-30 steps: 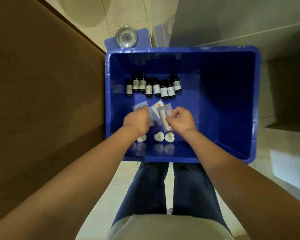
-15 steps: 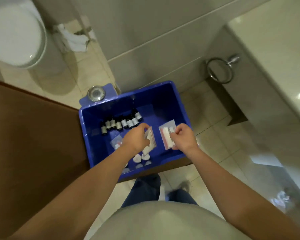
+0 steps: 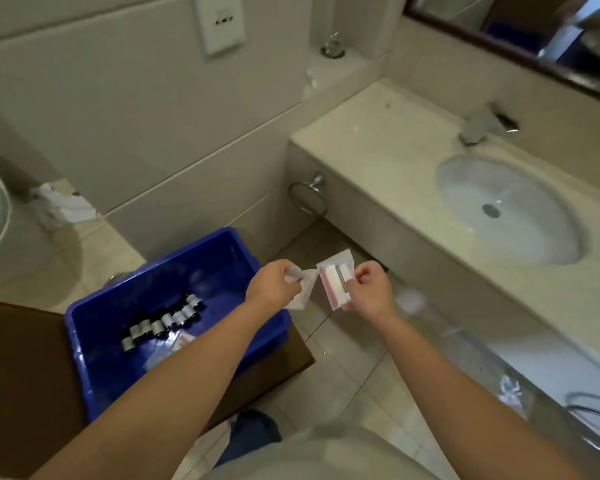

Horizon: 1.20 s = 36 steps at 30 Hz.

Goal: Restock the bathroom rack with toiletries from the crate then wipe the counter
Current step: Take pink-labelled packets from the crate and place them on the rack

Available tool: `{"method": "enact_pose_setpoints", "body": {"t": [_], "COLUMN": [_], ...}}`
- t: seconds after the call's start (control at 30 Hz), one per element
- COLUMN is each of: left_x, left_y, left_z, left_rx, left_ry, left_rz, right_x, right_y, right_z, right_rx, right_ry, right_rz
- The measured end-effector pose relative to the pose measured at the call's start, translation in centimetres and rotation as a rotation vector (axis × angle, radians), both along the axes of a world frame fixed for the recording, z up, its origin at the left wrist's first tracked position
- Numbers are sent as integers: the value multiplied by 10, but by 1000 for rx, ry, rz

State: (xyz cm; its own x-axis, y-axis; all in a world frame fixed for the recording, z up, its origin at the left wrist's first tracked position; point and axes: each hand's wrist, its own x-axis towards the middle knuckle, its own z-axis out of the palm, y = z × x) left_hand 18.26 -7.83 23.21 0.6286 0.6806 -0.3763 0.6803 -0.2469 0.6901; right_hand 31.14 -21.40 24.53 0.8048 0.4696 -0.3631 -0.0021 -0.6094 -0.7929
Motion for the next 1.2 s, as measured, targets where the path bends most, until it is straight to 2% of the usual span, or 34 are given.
{"method": "enact_pose_setpoints", "body": {"t": [0.2, 0.43, 0.63, 0.9, 1.2], "left_x": [71, 158, 219, 287, 364], "left_y": [-65, -141, -205, -270, -314], "left_z": [46, 93, 124, 152, 167], "left_rx": [63, 166, 44, 69, 58], "left_ry": [-178, -297, -414, -497, -539], "left_rz": [-46, -157, -268, -389, -504], "right_x": [58, 117, 154, 193, 249], "right_y": [-82, -178, -250, -327, -370], "right_z": [44, 90, 118, 148, 163], "right_rx": [187, 260, 374, 383, 367], "right_ry": [-5, -190, -215, -267, -295], "right_rz": [-144, -329, -454, -609, -760]}}
